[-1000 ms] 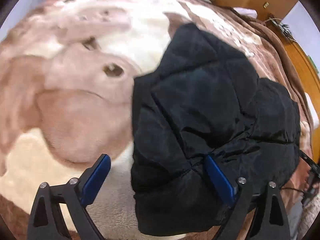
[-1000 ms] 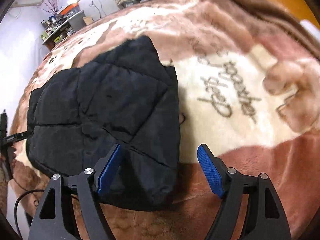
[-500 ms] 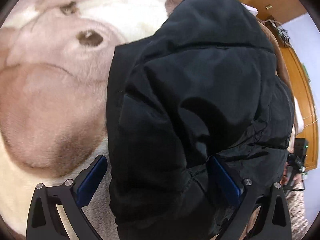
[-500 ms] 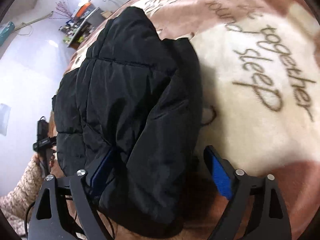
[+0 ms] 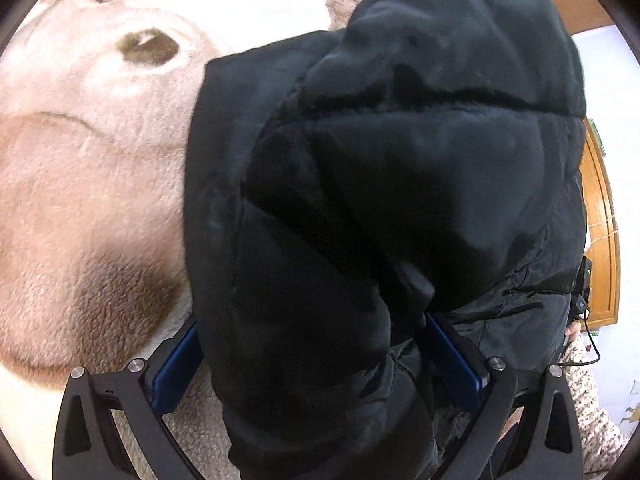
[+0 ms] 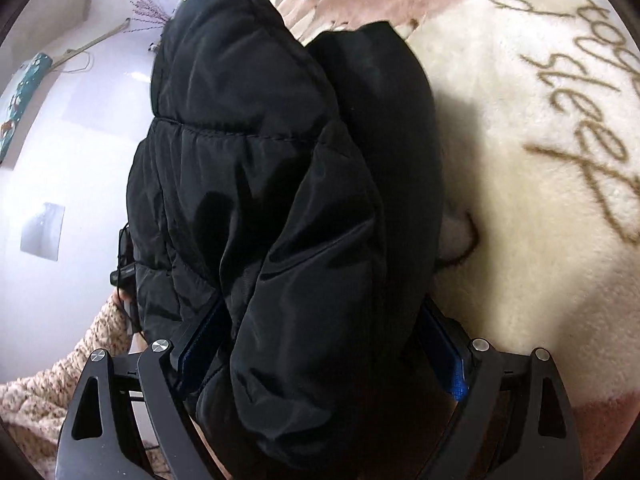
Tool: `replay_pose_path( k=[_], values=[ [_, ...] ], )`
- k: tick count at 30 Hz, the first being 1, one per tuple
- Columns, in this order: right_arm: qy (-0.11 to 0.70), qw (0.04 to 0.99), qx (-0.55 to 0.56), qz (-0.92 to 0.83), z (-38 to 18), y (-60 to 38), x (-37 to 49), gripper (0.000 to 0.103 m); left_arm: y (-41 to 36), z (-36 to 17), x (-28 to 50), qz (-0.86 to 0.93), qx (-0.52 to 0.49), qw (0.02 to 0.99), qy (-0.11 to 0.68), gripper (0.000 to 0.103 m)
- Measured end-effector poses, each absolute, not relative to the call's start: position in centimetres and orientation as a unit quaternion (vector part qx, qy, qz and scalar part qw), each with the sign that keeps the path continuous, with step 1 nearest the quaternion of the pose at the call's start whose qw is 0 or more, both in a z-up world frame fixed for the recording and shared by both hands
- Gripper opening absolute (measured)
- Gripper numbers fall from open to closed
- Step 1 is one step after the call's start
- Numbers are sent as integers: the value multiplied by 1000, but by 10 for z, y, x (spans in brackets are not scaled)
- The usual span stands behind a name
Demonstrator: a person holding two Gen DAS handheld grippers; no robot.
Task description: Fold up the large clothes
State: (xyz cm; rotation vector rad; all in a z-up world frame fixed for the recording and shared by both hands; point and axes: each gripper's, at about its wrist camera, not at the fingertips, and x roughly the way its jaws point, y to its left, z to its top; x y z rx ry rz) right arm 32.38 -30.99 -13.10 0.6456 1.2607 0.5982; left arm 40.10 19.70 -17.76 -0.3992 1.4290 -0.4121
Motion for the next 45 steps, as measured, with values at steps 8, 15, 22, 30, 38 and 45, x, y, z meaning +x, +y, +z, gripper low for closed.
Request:
replay_pose_path(
  k=[8,15,22,30,38,45],
  values=[
    [566,718,290,283,-127,-304,326,83,190,-187,423,-215,-192,708,644,97],
    [568,718,281,287,-124,-298,325,75,175,-183,430,-215,-188,718,635,84],
    [570,746,231,255,-110,-274,320,64,149,-167,434,-187,-162,727,641,62],
    [573,779,167,193,-85,-242,310,50,120,-148,427,-154,-134,753,626,48],
    [569,805,105,134,-60,-182,296,40,79,-125,409,-108,-94,771,620,40],
    [542,834,52,96,-33,-140,277,33,68,-110,385,-100,-102,787,600,34]
  ],
)
